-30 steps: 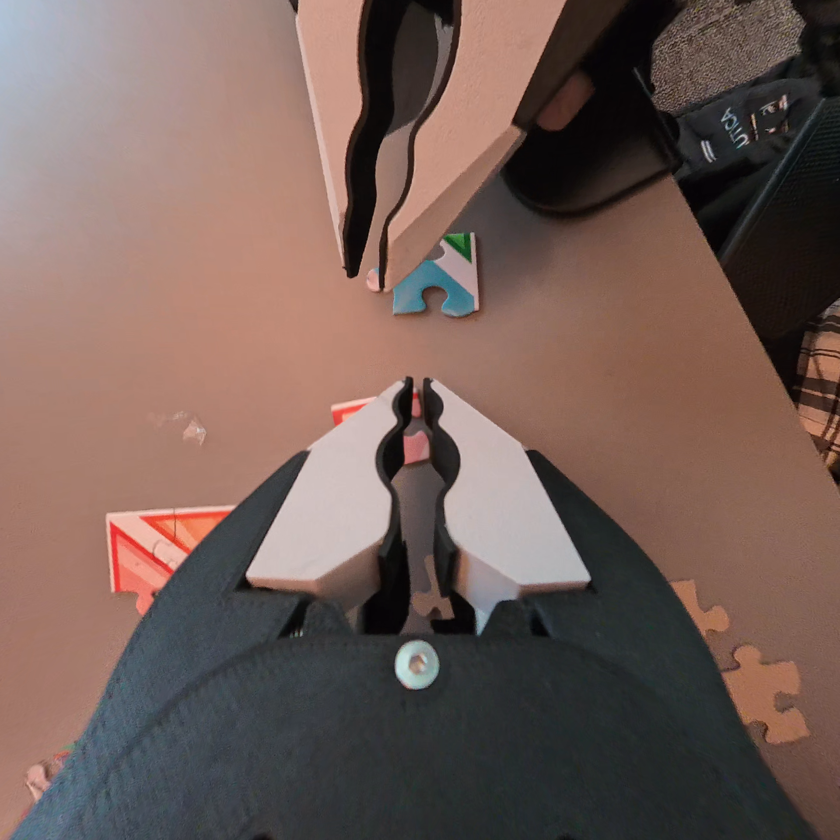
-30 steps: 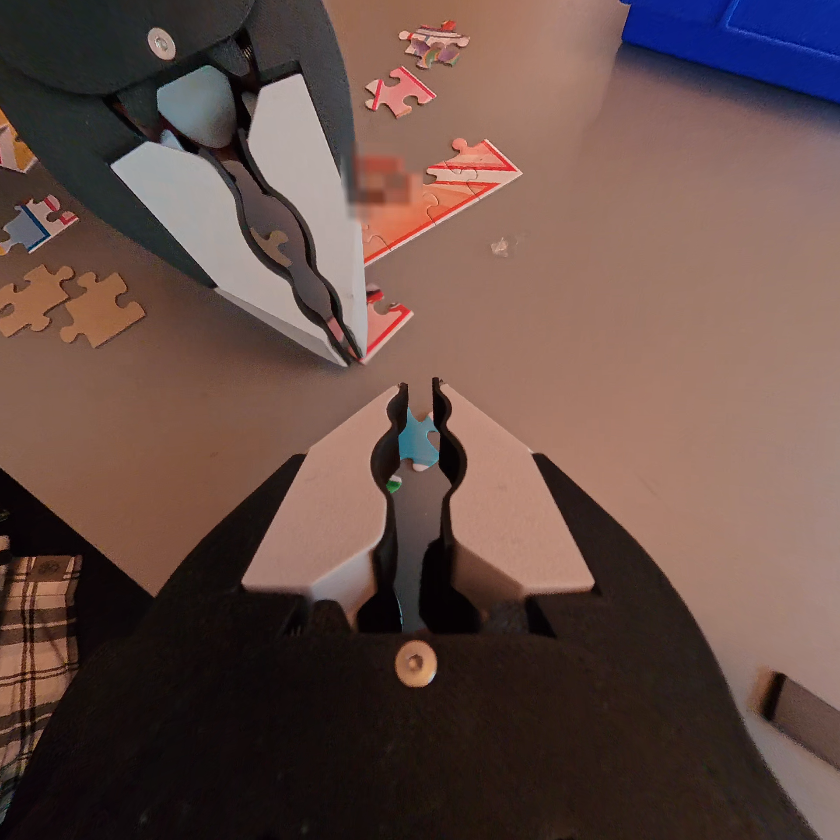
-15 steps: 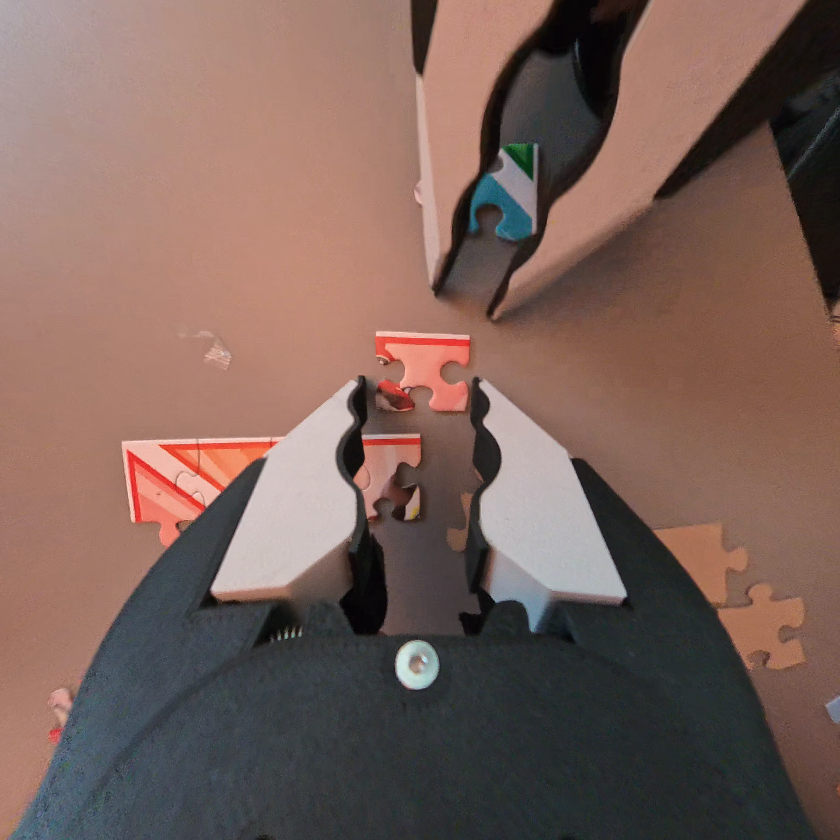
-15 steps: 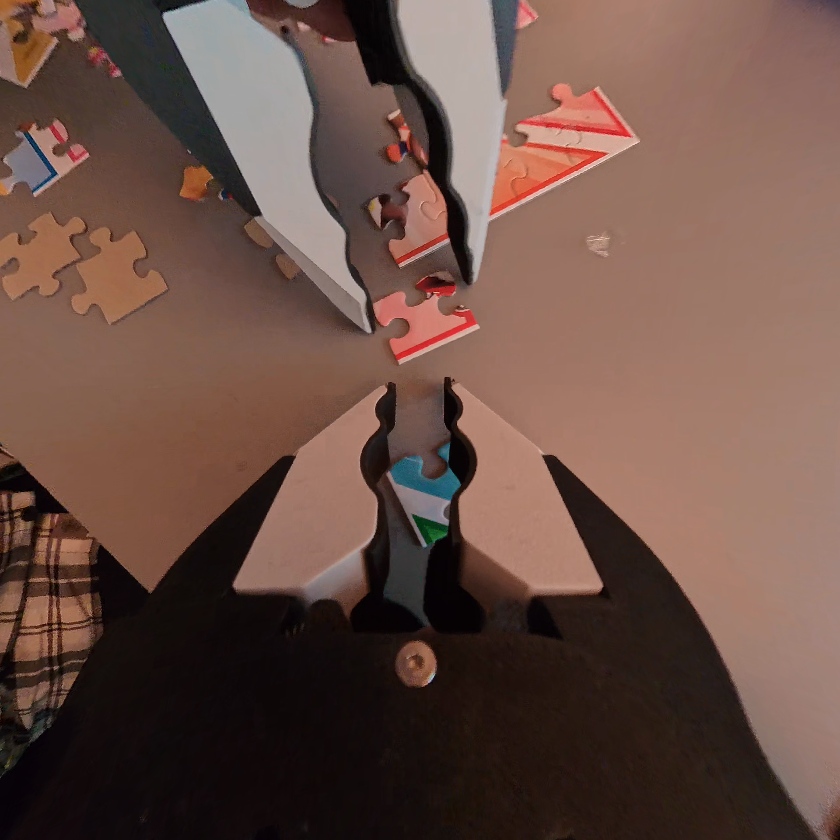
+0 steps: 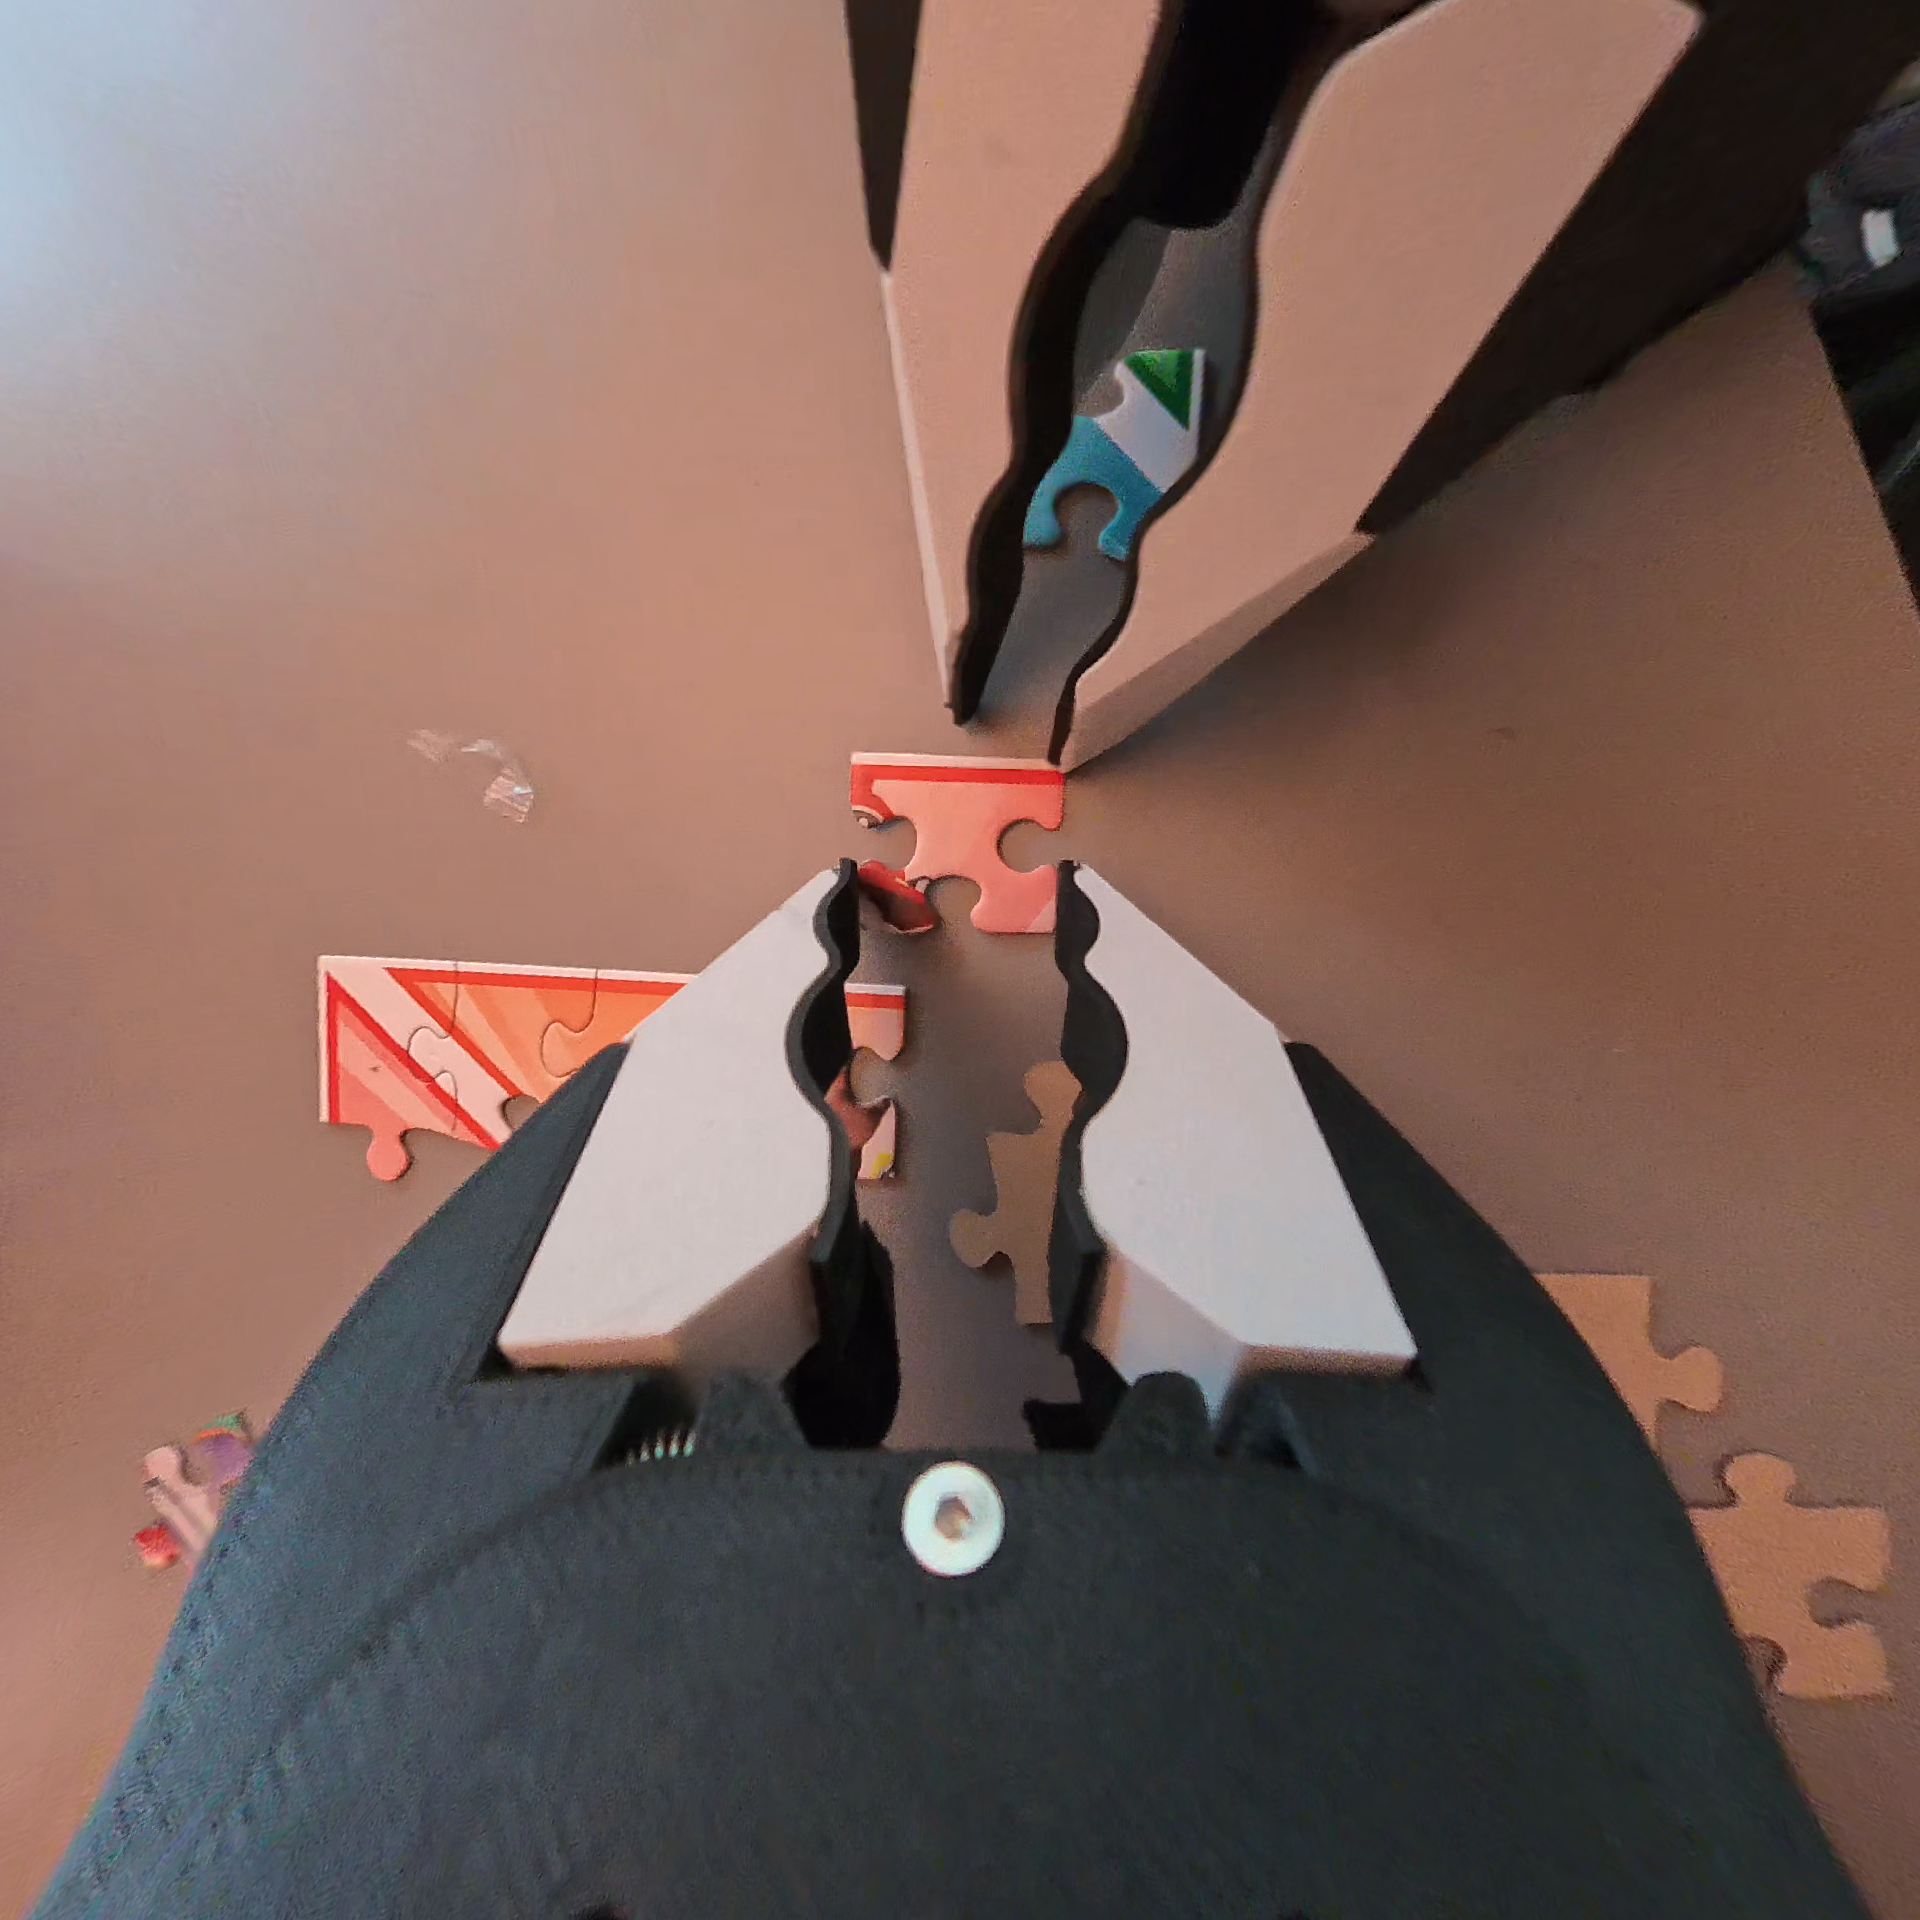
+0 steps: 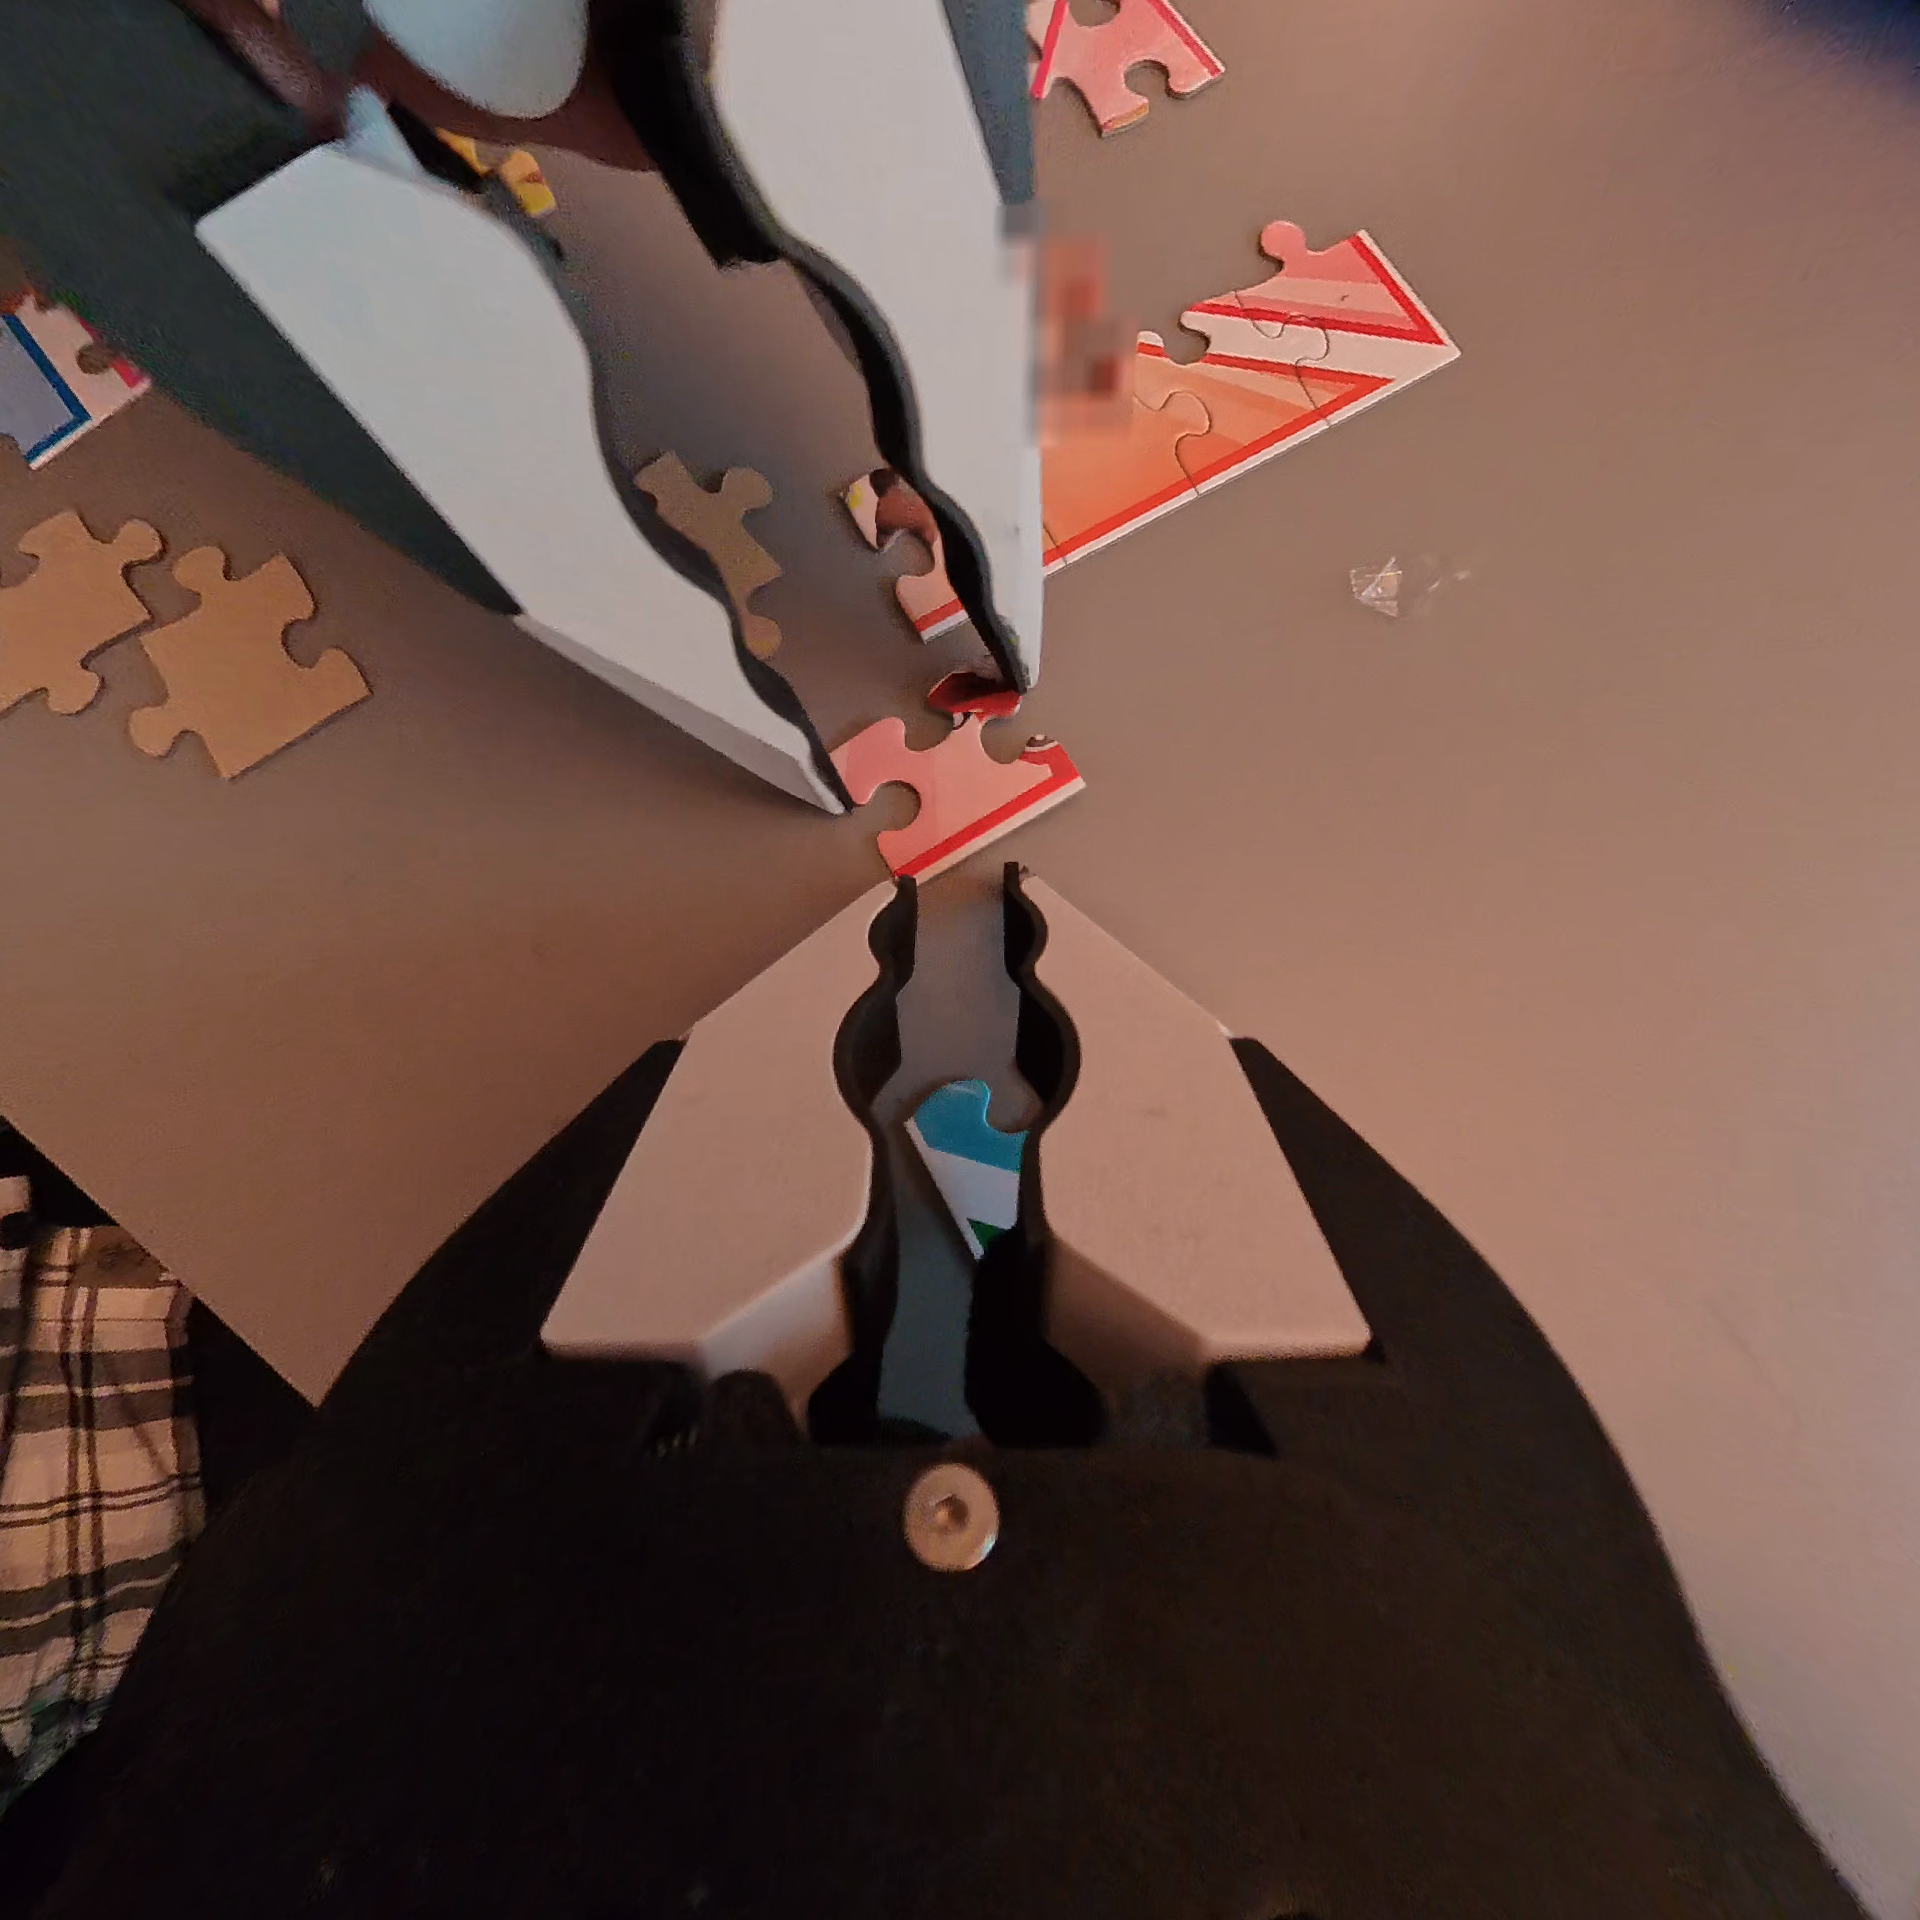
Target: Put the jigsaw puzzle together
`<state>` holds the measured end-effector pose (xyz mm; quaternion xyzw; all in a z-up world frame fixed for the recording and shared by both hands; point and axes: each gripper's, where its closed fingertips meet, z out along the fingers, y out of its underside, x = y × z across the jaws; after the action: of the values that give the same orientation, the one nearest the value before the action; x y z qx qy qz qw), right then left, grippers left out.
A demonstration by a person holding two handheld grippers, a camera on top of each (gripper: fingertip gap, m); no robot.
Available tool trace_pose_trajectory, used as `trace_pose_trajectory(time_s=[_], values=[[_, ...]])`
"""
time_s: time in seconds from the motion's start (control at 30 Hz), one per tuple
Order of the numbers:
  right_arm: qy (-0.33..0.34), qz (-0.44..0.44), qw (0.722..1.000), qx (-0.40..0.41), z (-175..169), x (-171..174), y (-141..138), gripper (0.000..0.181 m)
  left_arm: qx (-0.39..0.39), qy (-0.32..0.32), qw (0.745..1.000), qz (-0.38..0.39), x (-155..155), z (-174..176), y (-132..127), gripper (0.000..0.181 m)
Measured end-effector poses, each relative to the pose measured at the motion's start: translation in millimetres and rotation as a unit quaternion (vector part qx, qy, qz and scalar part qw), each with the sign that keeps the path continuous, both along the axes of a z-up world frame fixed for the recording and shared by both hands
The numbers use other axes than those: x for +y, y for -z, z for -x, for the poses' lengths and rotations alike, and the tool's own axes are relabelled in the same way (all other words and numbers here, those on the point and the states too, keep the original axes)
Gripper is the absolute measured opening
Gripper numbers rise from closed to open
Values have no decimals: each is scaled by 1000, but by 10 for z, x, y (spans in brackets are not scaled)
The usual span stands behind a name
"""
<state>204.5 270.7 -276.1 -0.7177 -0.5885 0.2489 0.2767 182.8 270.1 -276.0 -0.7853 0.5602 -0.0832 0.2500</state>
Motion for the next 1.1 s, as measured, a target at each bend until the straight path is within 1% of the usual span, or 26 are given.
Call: trace_pose_trajectory(time_s=[0.1,0.2,0.3,0.33,0.37,0.4,0.43,0.5,0.57,0.63,0.7,0.73,0.8,0.83,0.9,0.93,0.97,1.0,1.1], values=[[21,27,999,16,3,47,-28,22,16,3,999,-52,3,15,-25,37],[16,77,996,36,52,19,-61,29,34,12,993,-110,4,43,-53,37],[7,117,992,36,100,17,-48,28,30,22,988,-151,-23,13,-98,37],[4,123,992,35,120,20,-46,26,34,26,986,-161,-33,8,-98,37],[-6,129,991,39,153,6,-59,20,39,35,983,-173,-49,-3,-101,29],[-18,136,989,45,187,-18,-78,10,39,52,981,-183,-90,-29,-108,7],[-30,145,988,51,212,-38,-97,0,38,51,978,-199,-80,-37,-139,12],[-43,141,988,53,247,-24,-133,0,40,48,978,-197,-92,-14,-152,19],[-57,123,990,38,256,0,-162,0,27,42,978,-201,-85,37,-227,18],[-71,109,991,33,277,12,-236,0,15,29,984,-176,-90,138,-268,23],[-78,97,992,23,271,27,-278,0,13,10,992,-129,-102,291,-253,28],[-74,90,993,18,266,50,-281,0,11,-3,993,-118,-81,367,-258,30],[-73,74,995,7,271,87,-258,0,2,-24,997,-75,-90,447,-207,37],[-72,68,995,1,281,101,-241,0,3,-29,998,-62,-92,457,-168,41],[-75,62,995,-7,314,102,-212,0,17,-23,998,-62,-81,444,-98,43],[-76,60,995,-8,331,99,-204,0,24,-25,998,-53,-80,433,-48,42],[-75,59,995,-9,346,97,-198,0,20,-29,998,-47,-69,410,-31,36],[-76,57,995,-9,358,93,-192,0,17,-33,998,-47,-49,399,-26,36],[-77,54,996,-11,377,90,-177,0,16,-33,998,-43,-43,384,0,17]])
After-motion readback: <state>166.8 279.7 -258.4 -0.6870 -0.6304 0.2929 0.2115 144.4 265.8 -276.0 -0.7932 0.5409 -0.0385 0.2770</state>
